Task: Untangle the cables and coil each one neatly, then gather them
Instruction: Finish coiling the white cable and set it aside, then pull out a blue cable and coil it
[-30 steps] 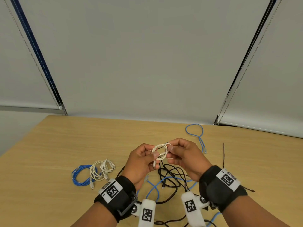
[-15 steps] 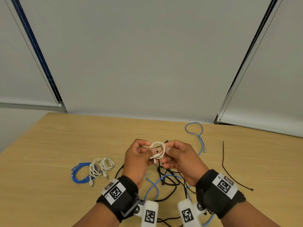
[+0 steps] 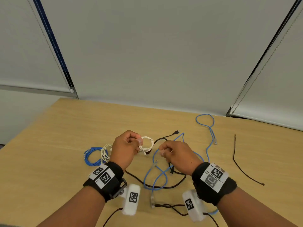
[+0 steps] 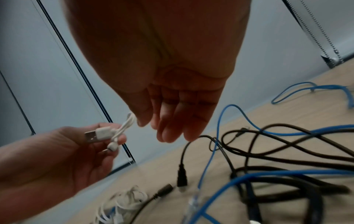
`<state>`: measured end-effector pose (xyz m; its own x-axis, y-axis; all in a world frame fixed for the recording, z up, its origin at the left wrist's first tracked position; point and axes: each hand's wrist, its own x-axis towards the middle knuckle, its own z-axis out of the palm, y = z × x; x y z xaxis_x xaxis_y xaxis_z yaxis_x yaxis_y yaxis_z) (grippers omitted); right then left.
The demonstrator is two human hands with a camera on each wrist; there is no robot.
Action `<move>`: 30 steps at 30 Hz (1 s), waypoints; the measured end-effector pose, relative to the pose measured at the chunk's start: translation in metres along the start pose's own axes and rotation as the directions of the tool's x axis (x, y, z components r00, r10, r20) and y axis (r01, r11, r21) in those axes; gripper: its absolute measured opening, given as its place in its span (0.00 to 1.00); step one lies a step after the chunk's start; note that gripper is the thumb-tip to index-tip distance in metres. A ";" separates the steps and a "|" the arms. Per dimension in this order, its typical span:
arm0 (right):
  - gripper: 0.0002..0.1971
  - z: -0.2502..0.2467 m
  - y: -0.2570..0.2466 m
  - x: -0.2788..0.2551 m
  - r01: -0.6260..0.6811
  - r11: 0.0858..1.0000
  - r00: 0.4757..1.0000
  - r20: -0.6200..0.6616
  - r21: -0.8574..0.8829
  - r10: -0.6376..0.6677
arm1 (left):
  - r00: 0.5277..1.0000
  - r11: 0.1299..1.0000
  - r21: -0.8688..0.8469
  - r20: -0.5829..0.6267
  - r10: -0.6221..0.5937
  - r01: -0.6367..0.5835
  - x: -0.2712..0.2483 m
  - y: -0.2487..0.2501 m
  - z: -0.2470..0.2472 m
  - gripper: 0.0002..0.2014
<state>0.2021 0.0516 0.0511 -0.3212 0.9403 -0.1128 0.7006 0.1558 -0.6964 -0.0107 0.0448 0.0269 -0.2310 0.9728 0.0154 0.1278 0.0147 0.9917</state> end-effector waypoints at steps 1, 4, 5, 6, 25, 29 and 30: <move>0.08 0.004 0.004 0.001 -0.010 0.999 0.999 0.047 -0.046 0.012 | 0.999 0.999 0.033 -0.037 -0.015 0.016 0.004 -0.006 -0.010 0.09; 0.10 0.014 0.015 0.002 0.002 0.982 0.991 0.132 -0.190 0.023 | 0.987 0.984 0.159 -0.147 -0.061 0.085 0.016 -0.025 -0.036 0.10; 0.10 0.026 0.014 0.003 0.025 0.975 0.984 0.177 -0.223 0.015 | 0.979 0.973 0.200 -0.190 -0.076 0.114 0.016 -0.036 -0.050 0.10; 0.09 0.030 0.015 0.002 0.046 0.968 0.978 0.207 -0.247 0.006 | 0.975 0.963 0.239 -0.211 -0.074 0.124 0.020 -0.040 -0.054 0.10; 0.07 -0.004 0.002 -0.010 0.169 0.983 0.986 0.026 -0.068 -0.168 | 0.886 0.850 0.392 0.432 0.168 -0.352 -0.016 -0.003 0.023 0.07; 0.04 -0.049 -0.008 -0.014 0.147 0.973 0.989 -0.040 0.176 -0.142 | 0.870 0.780 0.396 0.307 0.385 -0.485 -0.001 0.035 0.028 0.06; 0.05 -0.058 -0.011 -0.015 0.150 0.961 0.989 -0.052 0.230 -0.142 | 0.869 0.801 0.344 0.274 0.413 -0.489 0.001 0.046 0.029 0.06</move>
<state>0.2368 0.0534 0.1016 -0.3837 0.9231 0.0243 0.4786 0.2212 -0.8497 0.0227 0.0533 0.0693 0.1164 0.9144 0.3878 0.5470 -0.3849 0.7434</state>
